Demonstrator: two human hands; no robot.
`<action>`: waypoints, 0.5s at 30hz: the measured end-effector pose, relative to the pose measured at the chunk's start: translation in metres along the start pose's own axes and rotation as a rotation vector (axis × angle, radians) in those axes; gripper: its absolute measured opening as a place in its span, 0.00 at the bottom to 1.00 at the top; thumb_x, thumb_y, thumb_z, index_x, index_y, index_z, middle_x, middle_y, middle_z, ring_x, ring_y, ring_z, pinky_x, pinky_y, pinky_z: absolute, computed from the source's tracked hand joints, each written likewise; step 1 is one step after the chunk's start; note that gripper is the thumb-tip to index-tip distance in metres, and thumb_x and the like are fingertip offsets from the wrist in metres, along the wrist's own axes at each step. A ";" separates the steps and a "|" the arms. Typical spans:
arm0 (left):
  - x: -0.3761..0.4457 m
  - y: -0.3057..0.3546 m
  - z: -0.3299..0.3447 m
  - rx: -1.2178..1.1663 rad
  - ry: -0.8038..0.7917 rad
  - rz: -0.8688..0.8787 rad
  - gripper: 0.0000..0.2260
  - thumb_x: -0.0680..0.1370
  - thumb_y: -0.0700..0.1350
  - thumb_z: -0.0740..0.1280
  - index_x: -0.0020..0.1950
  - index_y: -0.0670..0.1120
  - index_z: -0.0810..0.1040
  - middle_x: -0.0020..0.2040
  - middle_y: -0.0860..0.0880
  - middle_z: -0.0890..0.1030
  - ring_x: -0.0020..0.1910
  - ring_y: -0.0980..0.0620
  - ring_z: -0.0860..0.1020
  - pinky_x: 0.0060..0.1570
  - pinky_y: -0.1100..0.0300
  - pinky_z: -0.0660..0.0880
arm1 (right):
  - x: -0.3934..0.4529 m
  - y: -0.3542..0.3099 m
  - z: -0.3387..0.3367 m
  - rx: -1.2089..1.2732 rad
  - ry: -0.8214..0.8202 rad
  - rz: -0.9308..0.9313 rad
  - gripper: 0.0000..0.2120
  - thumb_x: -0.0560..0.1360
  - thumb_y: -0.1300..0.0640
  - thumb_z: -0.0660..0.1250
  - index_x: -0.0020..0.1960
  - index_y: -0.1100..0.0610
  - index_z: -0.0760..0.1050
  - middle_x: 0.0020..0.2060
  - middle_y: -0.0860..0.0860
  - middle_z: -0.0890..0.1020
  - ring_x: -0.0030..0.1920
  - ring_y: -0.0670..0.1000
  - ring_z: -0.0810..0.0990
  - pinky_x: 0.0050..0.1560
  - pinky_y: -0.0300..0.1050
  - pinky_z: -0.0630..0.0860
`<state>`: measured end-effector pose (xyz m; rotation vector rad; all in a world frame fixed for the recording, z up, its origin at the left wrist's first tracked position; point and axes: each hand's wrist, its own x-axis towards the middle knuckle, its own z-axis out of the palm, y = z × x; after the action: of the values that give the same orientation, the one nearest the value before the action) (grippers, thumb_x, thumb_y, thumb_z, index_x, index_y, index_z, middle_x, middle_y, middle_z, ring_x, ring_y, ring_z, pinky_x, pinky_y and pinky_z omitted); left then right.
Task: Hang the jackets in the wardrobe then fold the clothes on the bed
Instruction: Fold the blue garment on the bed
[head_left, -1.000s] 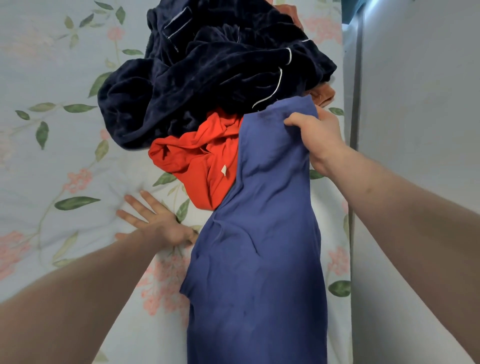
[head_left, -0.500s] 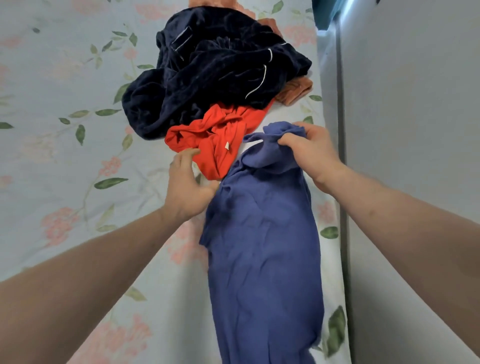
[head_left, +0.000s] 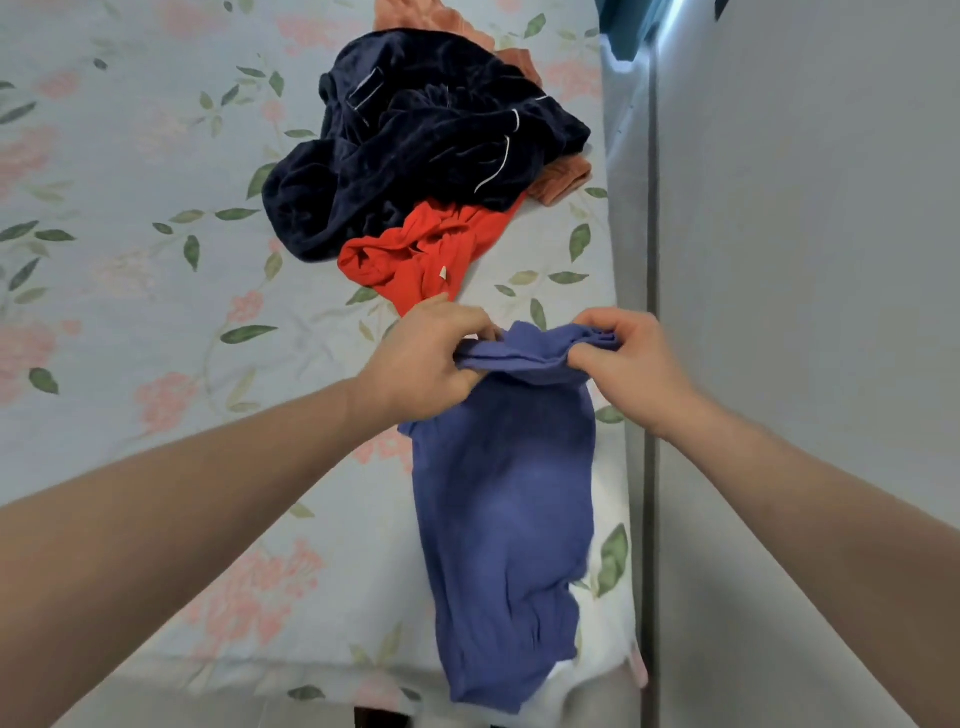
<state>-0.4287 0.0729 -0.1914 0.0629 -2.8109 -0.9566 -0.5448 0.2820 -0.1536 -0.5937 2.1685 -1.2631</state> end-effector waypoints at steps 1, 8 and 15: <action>-0.013 0.009 0.000 0.002 -0.044 0.001 0.09 0.68 0.40 0.67 0.47 0.47 0.81 0.36 0.58 0.76 0.38 0.50 0.72 0.48 0.58 0.70 | -0.015 0.004 0.000 -0.019 -0.021 0.002 0.06 0.67 0.62 0.63 0.39 0.62 0.78 0.33 0.63 0.73 0.35 0.51 0.67 0.38 0.47 0.63; -0.107 0.050 0.034 0.031 -0.244 -0.030 0.09 0.71 0.41 0.70 0.47 0.53 0.74 0.40 0.55 0.79 0.38 0.52 0.75 0.34 0.55 0.72 | -0.112 0.045 0.015 -0.185 -0.168 -0.018 0.14 0.69 0.69 0.64 0.38 0.51 0.81 0.34 0.49 0.82 0.36 0.46 0.79 0.39 0.46 0.75; -0.178 0.067 0.088 0.098 -0.346 -0.038 0.07 0.69 0.49 0.60 0.46 0.54 0.71 0.41 0.55 0.78 0.38 0.51 0.76 0.32 0.61 0.66 | -0.174 0.103 0.047 -0.481 -0.379 -0.128 0.10 0.65 0.61 0.64 0.39 0.48 0.80 0.37 0.42 0.83 0.39 0.45 0.79 0.47 0.47 0.75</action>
<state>-0.2677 0.1954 -0.2456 -0.0416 -3.1825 -0.9140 -0.3938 0.4066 -0.2221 -1.0829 2.1261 -0.6082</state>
